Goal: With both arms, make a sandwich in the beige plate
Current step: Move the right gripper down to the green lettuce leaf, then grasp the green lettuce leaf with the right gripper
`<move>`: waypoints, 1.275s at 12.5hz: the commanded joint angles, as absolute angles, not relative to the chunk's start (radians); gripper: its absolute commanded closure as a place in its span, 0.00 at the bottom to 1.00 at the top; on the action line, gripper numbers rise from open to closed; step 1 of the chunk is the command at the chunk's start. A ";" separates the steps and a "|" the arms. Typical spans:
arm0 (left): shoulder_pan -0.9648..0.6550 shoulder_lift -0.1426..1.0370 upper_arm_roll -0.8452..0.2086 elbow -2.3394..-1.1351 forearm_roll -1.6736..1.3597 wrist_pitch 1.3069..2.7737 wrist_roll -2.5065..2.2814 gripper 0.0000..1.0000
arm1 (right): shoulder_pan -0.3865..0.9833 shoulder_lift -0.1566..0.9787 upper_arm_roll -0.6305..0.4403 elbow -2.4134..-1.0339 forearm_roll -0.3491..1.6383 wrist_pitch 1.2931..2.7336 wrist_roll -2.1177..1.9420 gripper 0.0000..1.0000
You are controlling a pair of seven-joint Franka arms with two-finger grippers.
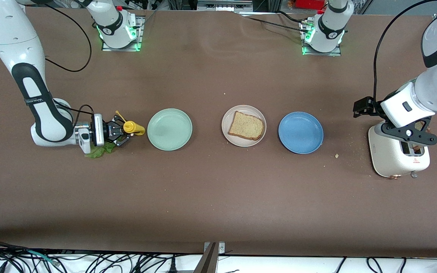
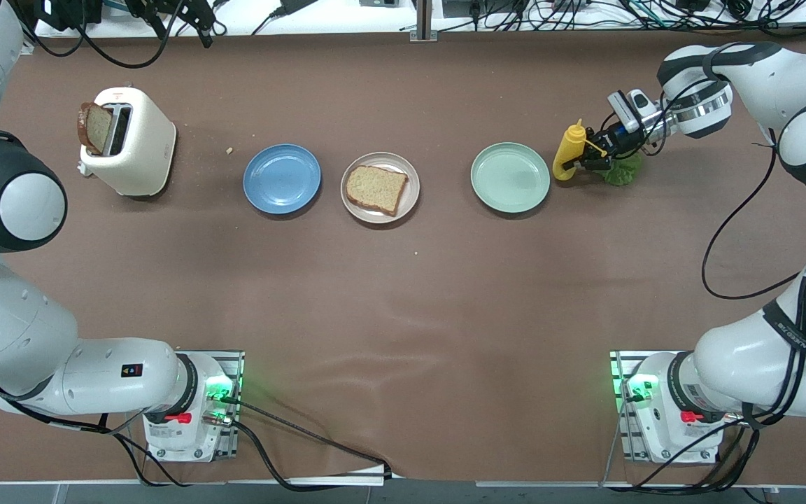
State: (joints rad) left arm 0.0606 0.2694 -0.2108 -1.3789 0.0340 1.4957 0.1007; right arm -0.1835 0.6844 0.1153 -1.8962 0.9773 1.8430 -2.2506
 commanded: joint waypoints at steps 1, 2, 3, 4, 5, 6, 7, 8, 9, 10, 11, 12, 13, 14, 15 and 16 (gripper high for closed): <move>0.061 0.256 -0.213 -1.381 0.057 1.486 0.091 0.00 | -0.192 0.650 0.121 -1.927 1.008 1.867 -2.266 0.68; 0.061 0.256 -0.213 -1.381 0.057 1.486 0.091 0.00 | -0.192 0.650 0.121 -1.925 1.002 1.873 -2.266 0.01; 0.061 0.256 -0.213 -1.381 0.057 1.486 0.091 0.00 | -0.192 0.640 0.120 -1.924 0.993 1.903 -2.267 0.00; 0.061 0.256 -0.213 -1.381 0.057 1.486 0.091 0.00 | -0.192 0.629 0.120 -1.922 0.976 1.922 -2.263 0.00; 0.061 0.256 -0.213 -1.381 0.057 1.486 0.091 0.00 | -0.193 0.611 0.120 -1.919 0.945 1.924 -2.249 0.00; 0.061 0.256 -0.213 -1.381 0.057 1.486 0.091 0.00 | -0.195 0.591 0.115 -1.914 0.907 1.924 -2.247 0.00; 0.061 0.256 -0.213 -1.381 0.057 1.486 0.091 0.00 | -0.195 0.571 0.104 -1.908 0.864 1.925 -2.246 0.00; 0.061 0.256 -0.213 -1.381 0.057 1.486 0.091 0.00 | -0.195 0.555 0.089 -1.907 0.832 1.930 -2.246 0.00; 0.061 0.258 -0.213 -1.381 0.057 1.486 0.091 0.00 | -0.195 0.545 0.074 -1.908 0.793 1.948 -2.247 0.00; 0.061 0.256 -0.215 -1.381 0.057 1.486 0.091 0.00 | -0.195 0.545 0.057 -1.907 0.741 1.969 -2.250 0.00; 0.061 0.256 -0.215 -1.381 0.057 1.486 0.091 0.00 | -0.198 0.549 0.045 -1.908 0.704 1.985 -2.261 0.00; 0.061 0.258 -0.213 -1.381 0.057 1.486 0.091 0.00 | -0.209 0.558 0.041 -1.908 0.671 2.018 -2.266 0.00; 0.061 0.256 -0.213 -1.381 0.057 1.486 0.091 0.00 | -0.215 0.572 0.043 -1.908 0.646 2.054 -2.269 0.00; 0.061 0.256 -0.213 -1.381 0.057 1.486 0.091 0.00 | -0.215 0.581 0.043 -1.908 0.640 2.084 -2.282 0.00; 0.061 0.256 -0.213 -1.381 0.057 1.486 0.091 0.00 | -0.215 0.589 0.043 -1.910 0.641 2.112 -2.295 0.00; 0.061 0.256 -0.213 -1.381 0.057 1.486 0.091 0.00 | -0.215 0.609 0.041 -1.908 0.641 2.123 -2.304 0.00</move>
